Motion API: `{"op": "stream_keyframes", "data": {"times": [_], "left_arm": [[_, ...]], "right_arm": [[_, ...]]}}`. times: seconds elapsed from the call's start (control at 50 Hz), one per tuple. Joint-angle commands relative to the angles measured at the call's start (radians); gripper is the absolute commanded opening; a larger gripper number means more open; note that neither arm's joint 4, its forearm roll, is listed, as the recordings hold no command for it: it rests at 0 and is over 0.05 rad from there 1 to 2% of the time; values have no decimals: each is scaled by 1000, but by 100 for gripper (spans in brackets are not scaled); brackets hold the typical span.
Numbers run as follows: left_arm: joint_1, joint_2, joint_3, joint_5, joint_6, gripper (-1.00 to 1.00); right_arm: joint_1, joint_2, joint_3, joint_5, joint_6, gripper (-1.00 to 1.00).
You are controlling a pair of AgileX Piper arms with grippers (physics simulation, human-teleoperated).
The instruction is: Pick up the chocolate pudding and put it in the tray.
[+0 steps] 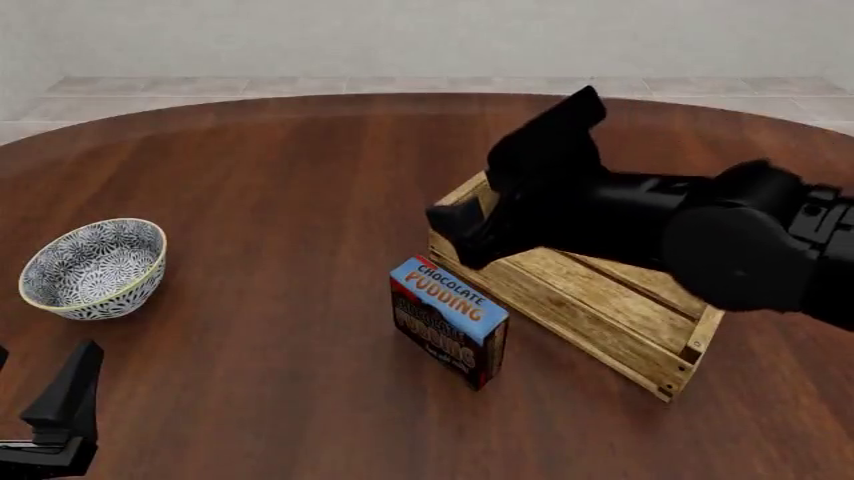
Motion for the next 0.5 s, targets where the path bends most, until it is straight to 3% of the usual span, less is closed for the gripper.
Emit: {"op": "stream_keyframes", "data": {"times": [0.02, 0.5], "left_arm": [[0, 0, 0, 0, 0, 100], [0, 0, 0, 0, 0, 100]], "right_arm": [[-7, 6, 24, -8, 2, 100], [-30, 21, 52, -25, 5, 100]]}}
